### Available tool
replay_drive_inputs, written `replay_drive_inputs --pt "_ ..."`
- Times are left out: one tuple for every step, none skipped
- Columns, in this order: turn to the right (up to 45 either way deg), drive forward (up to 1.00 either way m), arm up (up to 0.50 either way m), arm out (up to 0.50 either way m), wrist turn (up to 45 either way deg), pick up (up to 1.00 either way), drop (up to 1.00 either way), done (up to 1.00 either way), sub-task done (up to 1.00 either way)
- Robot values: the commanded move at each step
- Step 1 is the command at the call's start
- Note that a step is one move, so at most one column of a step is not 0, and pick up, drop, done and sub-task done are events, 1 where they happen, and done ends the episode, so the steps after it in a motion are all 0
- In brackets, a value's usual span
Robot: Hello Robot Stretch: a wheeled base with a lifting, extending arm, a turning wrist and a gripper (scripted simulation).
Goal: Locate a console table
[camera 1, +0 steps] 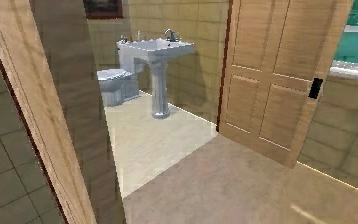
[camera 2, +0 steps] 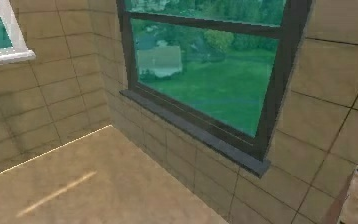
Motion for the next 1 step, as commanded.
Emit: replay_drive_inputs --pt "45.0 0.0 0.0 0.0 0.0 0.0 0.0 0.0 0.0"
